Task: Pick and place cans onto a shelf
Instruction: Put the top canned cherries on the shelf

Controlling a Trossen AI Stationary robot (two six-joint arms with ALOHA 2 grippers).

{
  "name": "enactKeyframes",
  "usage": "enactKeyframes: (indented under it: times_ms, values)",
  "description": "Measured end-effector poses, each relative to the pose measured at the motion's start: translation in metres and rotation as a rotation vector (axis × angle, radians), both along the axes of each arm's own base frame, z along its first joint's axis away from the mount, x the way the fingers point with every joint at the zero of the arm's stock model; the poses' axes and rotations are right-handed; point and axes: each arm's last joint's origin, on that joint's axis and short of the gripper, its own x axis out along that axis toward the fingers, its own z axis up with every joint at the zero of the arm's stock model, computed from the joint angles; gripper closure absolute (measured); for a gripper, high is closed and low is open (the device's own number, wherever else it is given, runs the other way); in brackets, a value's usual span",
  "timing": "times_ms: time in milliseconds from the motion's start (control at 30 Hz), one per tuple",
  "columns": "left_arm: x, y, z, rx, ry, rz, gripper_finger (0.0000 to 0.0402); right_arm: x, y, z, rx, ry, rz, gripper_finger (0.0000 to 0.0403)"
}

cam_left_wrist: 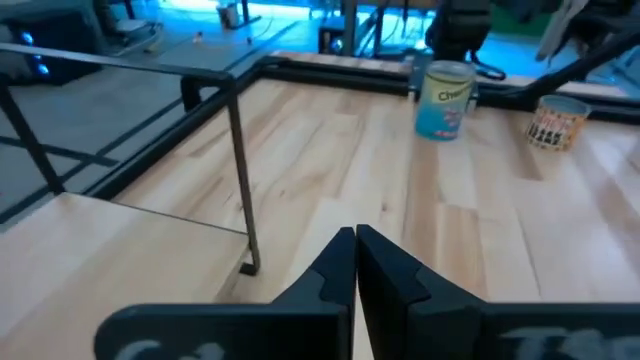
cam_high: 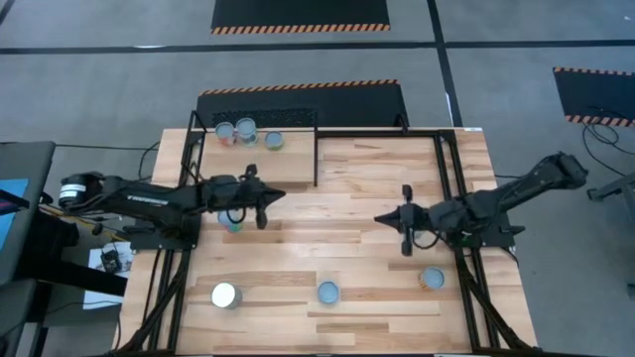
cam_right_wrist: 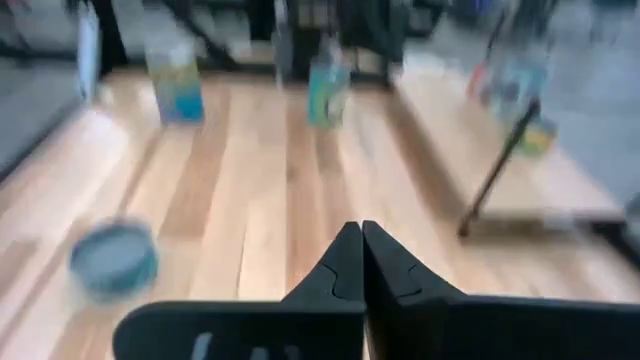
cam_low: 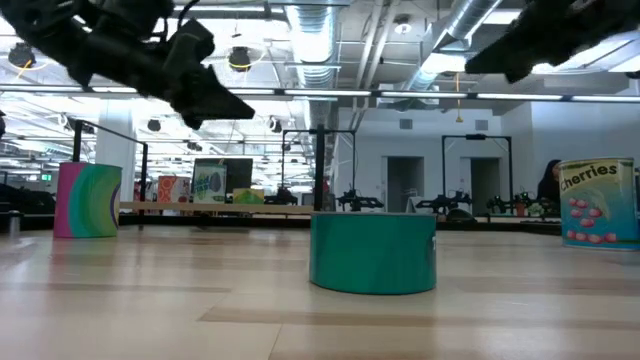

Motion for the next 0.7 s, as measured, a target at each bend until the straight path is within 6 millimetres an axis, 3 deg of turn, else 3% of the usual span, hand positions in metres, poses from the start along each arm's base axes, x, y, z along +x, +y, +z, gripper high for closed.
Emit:
enactKeyframes:
  times_ms: [267,500,700]
  values:
    - [-0.012,-0.004,-0.013,-0.038,0.002,0.004,0.04,-0.011,0.026,0.018,0.195,0.368,-0.134,0.0357]
    - [-0.013,-0.003,-0.015,-0.049,0.002,0.016,0.04,-0.02,0.027,0.006,0.198,0.664,-0.41,0.0306]
    - [-0.013,-0.003,-0.015,-0.049,0.001,0.017,0.04,-0.02,0.026,-0.006,0.151,0.795,-0.552,0.0248]
